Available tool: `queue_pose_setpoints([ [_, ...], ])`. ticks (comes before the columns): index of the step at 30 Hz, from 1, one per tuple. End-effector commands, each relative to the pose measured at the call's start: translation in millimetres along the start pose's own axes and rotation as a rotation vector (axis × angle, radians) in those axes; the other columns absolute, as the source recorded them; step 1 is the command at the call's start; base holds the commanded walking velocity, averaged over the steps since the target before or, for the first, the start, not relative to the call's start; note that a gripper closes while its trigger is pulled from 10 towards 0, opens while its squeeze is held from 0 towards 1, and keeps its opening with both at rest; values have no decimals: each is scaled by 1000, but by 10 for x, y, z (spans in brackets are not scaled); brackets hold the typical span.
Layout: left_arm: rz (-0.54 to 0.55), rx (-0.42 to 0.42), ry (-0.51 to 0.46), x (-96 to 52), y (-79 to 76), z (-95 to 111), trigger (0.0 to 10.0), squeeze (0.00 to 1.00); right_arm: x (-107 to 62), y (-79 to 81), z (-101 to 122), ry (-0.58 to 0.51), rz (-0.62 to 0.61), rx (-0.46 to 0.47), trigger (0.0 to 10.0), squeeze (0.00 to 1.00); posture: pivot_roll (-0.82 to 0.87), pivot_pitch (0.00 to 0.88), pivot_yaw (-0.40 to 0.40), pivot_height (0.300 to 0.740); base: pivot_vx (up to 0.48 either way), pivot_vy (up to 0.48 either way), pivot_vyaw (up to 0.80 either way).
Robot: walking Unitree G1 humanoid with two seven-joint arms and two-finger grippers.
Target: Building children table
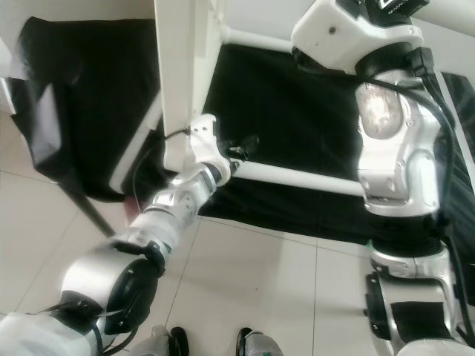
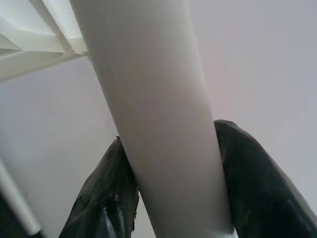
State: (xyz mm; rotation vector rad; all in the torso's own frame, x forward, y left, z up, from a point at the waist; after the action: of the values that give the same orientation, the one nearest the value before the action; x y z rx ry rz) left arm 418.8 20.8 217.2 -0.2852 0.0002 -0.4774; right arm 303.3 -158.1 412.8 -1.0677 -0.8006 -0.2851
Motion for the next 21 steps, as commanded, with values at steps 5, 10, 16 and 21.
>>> queue_pose_setpoints([
  [5, 508, 112, -360, -183, 667, 1435, 10000, 0, -99, -796, -376, 151, -327, 383, 0, 0, -45, 242, 24, 740, 0, 0, 0],
  [10, 411, 124, -482, -152, 333, 1903, 10000, 0, -136, -955, -405, 140, -399, 353, 0, 0, -42, 229, 21, 740, 0, 0, 0],
  [16, 39, 187, -647, -99, -981, 2510, 10000, 0, -424, -1051, -980, 341, -577, 452, 0, 0, -40, 204, 13, 740, 0, 0, 0],
  [21, -144, 174, -648, -111, -1449, 2510, 10000, 0, -638, -795, -1245, 458, -552, 525, 0, 0, -34, 206, 13, 740, 0, 0, 0],
])
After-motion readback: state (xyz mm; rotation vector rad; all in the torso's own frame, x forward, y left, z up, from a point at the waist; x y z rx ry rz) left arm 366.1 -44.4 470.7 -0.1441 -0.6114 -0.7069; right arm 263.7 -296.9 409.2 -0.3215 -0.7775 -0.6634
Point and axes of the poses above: a point about 5 cm out from each wrist's last joint towards the gripper, its own x axis pointing out of the wrist towards the gripper, its own z axis along the axis of the wrist's last joint, y = z × x, the point moved 2 cm from there along x, pointing out of the wrist towards the gripper, and after that the axes turned 2 degrees about -x, right-handed, at the moved point
